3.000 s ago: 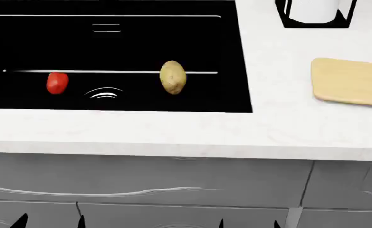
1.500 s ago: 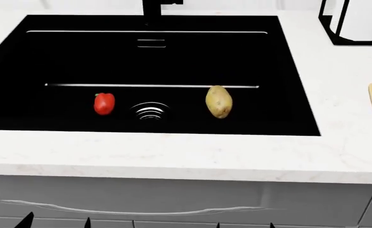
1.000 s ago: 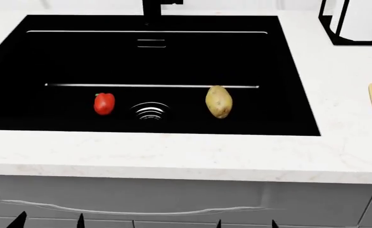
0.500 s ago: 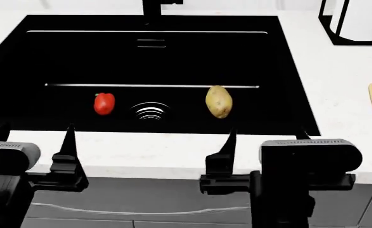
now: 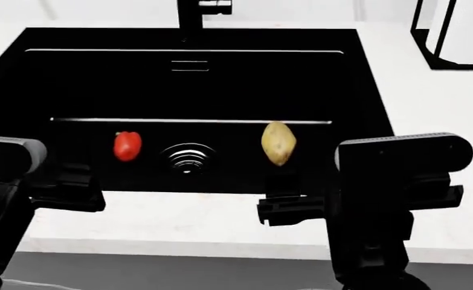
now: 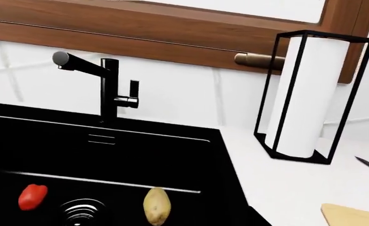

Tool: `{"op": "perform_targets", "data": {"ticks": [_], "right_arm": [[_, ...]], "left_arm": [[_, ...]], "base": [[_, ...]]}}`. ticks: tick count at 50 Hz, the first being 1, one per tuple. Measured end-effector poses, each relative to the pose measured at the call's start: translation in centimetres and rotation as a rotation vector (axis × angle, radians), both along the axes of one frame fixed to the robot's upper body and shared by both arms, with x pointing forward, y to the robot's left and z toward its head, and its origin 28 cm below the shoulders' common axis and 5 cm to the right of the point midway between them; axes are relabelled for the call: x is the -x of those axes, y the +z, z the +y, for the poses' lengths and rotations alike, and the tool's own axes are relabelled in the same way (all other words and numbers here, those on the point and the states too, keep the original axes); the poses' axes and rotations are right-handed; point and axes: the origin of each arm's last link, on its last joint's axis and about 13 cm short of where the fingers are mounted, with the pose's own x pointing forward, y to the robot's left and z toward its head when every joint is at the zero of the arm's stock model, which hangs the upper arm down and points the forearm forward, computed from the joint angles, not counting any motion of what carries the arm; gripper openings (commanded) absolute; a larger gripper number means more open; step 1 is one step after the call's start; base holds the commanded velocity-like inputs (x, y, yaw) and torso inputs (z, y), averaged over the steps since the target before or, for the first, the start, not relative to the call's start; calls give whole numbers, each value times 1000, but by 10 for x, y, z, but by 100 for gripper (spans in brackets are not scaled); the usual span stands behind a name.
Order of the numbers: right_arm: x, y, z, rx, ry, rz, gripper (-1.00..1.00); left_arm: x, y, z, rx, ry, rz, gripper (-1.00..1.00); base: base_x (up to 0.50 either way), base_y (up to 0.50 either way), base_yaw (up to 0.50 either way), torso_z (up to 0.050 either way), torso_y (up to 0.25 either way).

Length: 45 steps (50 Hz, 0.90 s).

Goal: Pick the vegetables from the sink and place them on the cutting board.

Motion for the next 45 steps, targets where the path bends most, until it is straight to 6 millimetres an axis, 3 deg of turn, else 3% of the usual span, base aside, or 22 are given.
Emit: {"op": "perform_targets", "data": {"ticks": [45], "right_arm": [[-1,2,-2,20,1,-4,100]], "left_arm": [[-3,-1,7,-8,10,26,100]], "base": [[470,52,0,0,1]]}}
